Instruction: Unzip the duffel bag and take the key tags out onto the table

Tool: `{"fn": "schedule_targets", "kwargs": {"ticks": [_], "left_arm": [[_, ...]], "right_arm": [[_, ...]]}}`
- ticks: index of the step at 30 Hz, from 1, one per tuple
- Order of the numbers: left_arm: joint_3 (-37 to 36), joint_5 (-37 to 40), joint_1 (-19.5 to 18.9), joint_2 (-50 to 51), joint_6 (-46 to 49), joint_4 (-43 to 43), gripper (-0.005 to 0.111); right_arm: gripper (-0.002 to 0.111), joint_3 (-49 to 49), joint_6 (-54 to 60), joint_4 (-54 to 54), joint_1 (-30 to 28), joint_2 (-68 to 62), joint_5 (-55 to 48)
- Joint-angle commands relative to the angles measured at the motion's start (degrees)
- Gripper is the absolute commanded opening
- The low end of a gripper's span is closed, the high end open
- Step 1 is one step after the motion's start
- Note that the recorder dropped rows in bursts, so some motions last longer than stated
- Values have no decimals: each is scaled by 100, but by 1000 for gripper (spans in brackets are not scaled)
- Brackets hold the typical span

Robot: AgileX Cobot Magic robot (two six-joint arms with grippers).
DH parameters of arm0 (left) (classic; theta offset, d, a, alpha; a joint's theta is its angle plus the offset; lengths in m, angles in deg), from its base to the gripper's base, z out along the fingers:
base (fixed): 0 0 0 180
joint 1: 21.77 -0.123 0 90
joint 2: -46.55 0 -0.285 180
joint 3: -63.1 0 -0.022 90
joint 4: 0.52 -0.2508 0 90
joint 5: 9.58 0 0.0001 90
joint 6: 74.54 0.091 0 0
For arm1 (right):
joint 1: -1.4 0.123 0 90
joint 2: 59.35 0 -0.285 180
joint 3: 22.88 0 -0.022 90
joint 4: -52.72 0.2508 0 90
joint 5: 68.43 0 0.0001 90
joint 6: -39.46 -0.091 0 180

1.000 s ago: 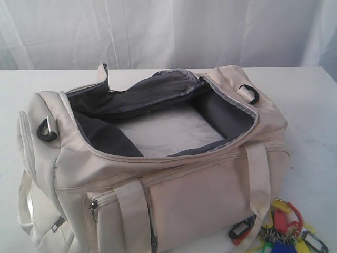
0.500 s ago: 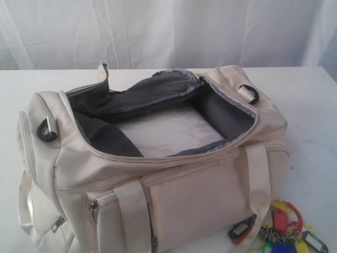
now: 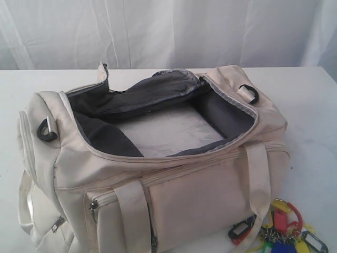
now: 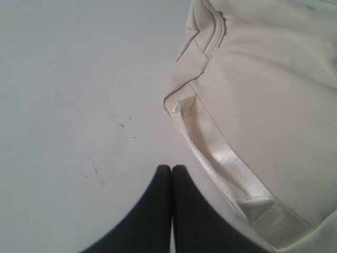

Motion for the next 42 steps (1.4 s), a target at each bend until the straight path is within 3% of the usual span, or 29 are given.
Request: {"fn": "schedule_targets", "kwargs": {"ticks": [1, 7, 14, 21, 33, 39, 42], "left_arm": [[-6, 26, 31, -30, -48, 71, 1], [-6, 26, -40, -30, -48, 71, 1], [-6, 26, -475, -30, -2, 71, 1], [-6, 26, -477, -30, 9, 71, 1], [-6, 26, -465, -30, 8, 71, 1], [-6, 26, -465, -30, 8, 71, 1], [-6, 26, -465, -30, 8, 71, 1]], "right_arm": [[0, 643, 54, -11, 24, 556, 59], [0, 1688, 54, -11, -151, 1399, 1248], [0, 3087, 54, -11, -781, 1453, 1666], [0, 3087, 54, -11, -1580, 1453, 1822], [0, 3087, 54, -59, -1620, 1453, 1917], [0, 3087, 54, -1454, -1621, 1453, 1955], [0, 3087, 54, -1454, -1621, 1453, 1955]]}}
